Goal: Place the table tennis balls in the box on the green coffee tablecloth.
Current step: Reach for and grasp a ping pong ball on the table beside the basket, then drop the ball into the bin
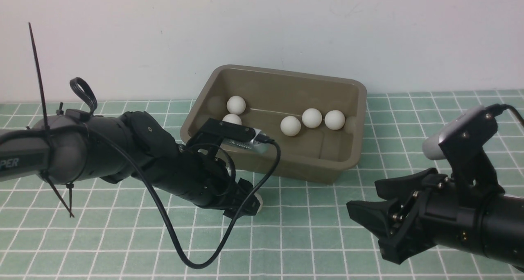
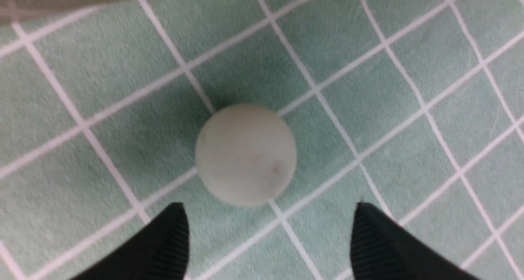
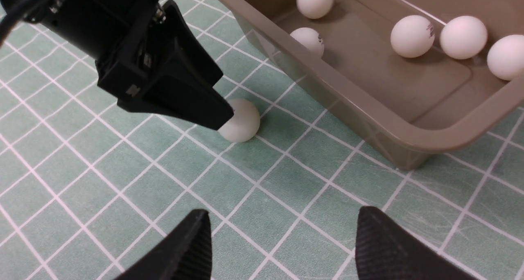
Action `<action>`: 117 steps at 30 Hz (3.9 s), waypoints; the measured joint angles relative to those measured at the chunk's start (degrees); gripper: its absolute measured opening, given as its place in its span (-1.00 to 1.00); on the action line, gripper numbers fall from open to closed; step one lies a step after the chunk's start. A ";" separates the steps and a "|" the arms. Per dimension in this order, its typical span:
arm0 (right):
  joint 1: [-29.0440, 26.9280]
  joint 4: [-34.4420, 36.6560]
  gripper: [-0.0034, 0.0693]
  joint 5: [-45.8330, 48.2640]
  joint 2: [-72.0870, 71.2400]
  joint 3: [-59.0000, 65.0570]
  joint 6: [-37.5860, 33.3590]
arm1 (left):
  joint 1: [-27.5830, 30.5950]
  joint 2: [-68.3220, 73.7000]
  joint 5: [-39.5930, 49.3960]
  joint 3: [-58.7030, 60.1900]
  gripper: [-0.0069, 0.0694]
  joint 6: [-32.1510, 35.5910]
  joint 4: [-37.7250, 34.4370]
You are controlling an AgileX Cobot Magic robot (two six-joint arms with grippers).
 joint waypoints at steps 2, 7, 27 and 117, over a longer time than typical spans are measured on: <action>0.00 0.00 0.27 -0.22 0.00 0.00 0.00 | 0.00 0.68 -0.41 -0.05 0.60 3.23 -3.31; 0.00 0.00 0.27 -0.64 0.00 0.00 -0.06 | 0.00 3.65 -0.99 -0.05 0.60 8.98 -10.22; 0.00 0.00 0.27 -2.39 0.00 0.00 -0.02 | 0.00 7.26 -2.07 -0.11 -0.26 29.26 -30.29; 0.00 0.40 0.10 -9.45 0.00 0.00 -1.55 | -2.91 -3.47 -11.62 -5.39 0.11 42.35 -26.70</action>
